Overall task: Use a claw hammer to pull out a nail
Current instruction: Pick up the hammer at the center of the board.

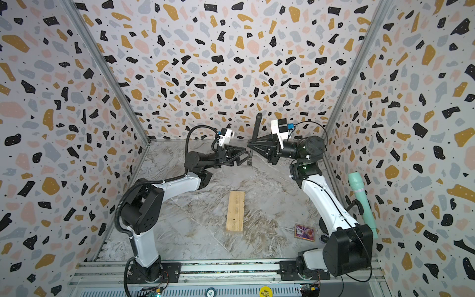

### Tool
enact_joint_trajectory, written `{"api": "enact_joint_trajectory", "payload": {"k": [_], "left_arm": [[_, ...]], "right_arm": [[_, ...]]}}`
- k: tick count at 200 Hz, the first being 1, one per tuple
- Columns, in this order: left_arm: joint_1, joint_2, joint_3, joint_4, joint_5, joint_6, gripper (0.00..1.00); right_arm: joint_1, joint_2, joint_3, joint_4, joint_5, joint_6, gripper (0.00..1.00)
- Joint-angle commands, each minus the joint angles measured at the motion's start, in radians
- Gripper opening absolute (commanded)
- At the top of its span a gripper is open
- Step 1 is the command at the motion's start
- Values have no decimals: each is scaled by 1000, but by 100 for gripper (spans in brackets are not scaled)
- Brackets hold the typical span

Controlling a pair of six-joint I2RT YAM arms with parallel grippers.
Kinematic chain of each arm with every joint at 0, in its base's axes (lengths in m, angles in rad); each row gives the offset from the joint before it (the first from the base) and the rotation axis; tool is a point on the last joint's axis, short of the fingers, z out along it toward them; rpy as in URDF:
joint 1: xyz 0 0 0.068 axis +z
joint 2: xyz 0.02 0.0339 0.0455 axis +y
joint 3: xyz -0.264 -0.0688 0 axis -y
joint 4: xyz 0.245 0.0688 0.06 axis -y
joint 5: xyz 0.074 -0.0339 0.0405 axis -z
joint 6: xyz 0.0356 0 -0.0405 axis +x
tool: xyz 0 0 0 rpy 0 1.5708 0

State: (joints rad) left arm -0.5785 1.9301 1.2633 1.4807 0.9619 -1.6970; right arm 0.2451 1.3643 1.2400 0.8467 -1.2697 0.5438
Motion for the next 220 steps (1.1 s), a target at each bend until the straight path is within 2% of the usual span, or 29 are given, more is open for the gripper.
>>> {"api": "enact_joint_trajectory", "payload": {"k": [1,11,23,31,38,47,52,59,64,103,142,189,220], "left_arm": [[3,-5,10,311,-9,-87,79],[7,-39,-13,192,-15,26,79],[12,-100,-43,-37,-21,249,80],[15,-153,-51,-262,-32,456,80],[17,-207,-43,-515,-59,684,80],[17,-274,2,-927,-150,1041,82],[13,-304,35,-1108,-218,1191,83],[4,-339,70,-1277,-302,1346,83],[-1,-358,78,-1326,-331,1402,83],[-7,-428,44,-1284,-302,1493,79],[-49,-384,152,-1423,-304,1631,77],[-63,-386,151,-1367,-238,1603,70],[-63,-469,95,-1350,-341,1616,69]], "right_arm": [[0,-12,68,-20,-3,-34,0],[-1,-16,72,-52,-2,-48,0],[-1,-22,71,-83,5,-62,0],[-4,-25,73,-110,11,-76,0],[-7,-27,78,-134,15,-83,0],[-12,-25,87,-169,16,-89,0],[-16,-23,91,-182,11,-90,0],[-20,-21,94,-194,5,-87,0],[-22,-20,95,-197,1,-86,0],[-11,8,105,-177,-49,-42,0],[6,16,121,-192,-86,-18,0],[13,23,114,-227,-96,-36,0],[14,31,109,-238,-99,-50,0]]}}
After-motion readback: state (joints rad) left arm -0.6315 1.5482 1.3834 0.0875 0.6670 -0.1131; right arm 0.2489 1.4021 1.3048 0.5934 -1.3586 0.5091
